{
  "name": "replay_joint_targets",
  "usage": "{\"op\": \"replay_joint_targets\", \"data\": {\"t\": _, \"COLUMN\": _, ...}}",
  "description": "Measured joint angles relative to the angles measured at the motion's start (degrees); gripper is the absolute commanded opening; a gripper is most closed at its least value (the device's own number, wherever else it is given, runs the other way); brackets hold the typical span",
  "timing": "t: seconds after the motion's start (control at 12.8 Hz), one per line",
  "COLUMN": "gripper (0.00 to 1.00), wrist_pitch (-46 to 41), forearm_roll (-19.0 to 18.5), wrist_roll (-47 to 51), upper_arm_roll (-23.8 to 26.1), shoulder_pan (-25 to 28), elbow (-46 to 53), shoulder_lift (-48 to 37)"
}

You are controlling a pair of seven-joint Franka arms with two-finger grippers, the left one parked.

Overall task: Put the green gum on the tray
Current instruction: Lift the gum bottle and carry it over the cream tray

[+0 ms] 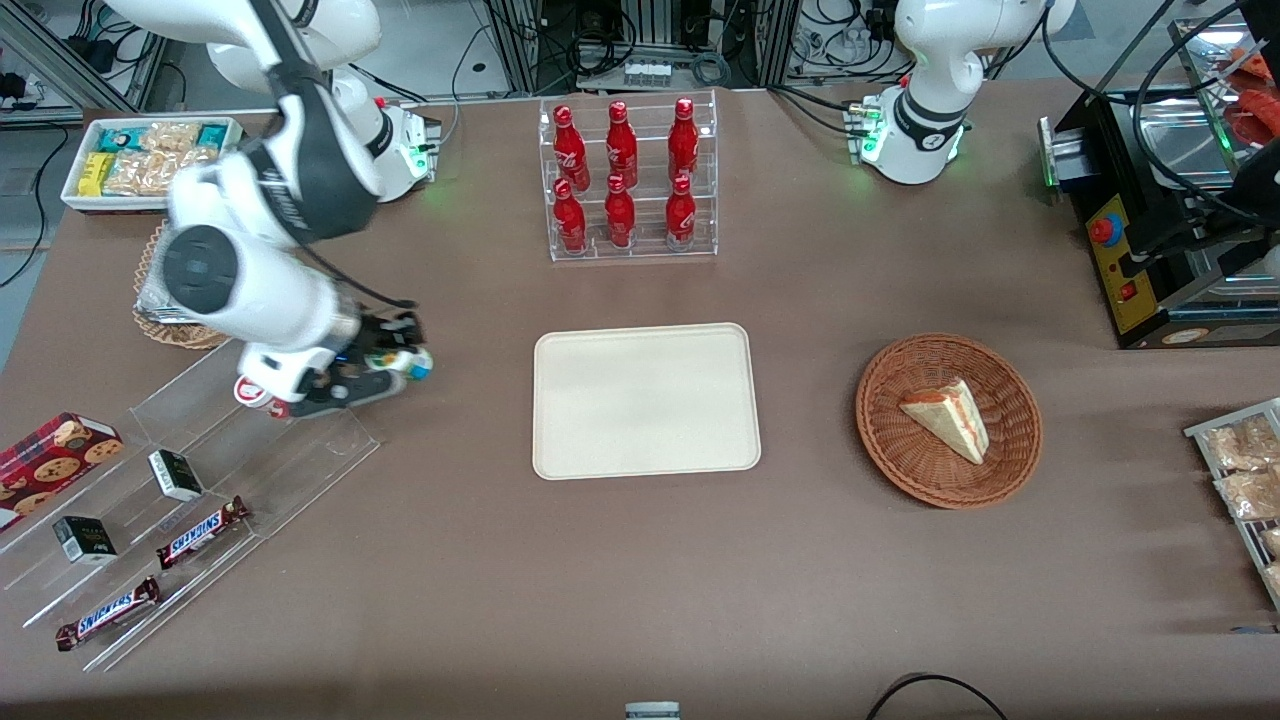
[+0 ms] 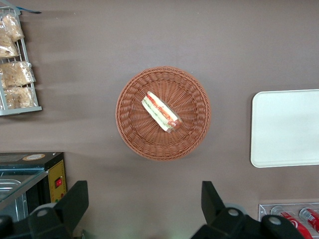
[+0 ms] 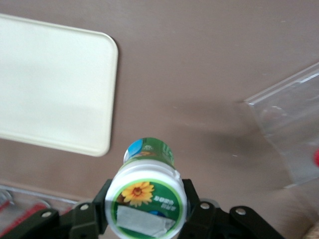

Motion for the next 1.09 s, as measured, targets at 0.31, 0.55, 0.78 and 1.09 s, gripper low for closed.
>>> {"op": "replay_joint_targets", "data": {"t": 0.31, "gripper": 0.00, "wrist_pitch": 6.77, "forearm_roll": 0.62, "wrist_roll": 16.84, "upper_arm_roll": 0.03, "shoulder_pan": 9.00, "elbow": 5.08, "shoulder_lift": 8.60}}
{"op": "replay_joint_targets", "data": {"t": 0.55, "gripper": 0.00, "wrist_pitch": 8.23, "forearm_roll": 0.71, "wrist_roll": 26.18, "upper_arm_roll": 0.01, "shoulder_pan": 13.55, "elbow": 11.79, "shoulder_lift": 15.63}}
{"op": "replay_joint_targets", "data": {"t": 0.78, "gripper": 0.00, "wrist_pitch": 13.45, "forearm_roll": 0.88, "wrist_roll": 32.25, "upper_arm_roll": 0.00, "shoulder_pan": 16.76, "elbow": 14.81, "shoulder_lift": 20.90}}
{"op": "replay_joint_targets", "data": {"t": 1.09, "gripper": 0.00, "wrist_pitch": 17.60, "forearm_roll": 0.88, "wrist_roll": 36.42, "upper_arm_roll": -0.10, "shoulder_pan": 20.92, "elbow": 15.56, "shoulder_lift": 24.93}}
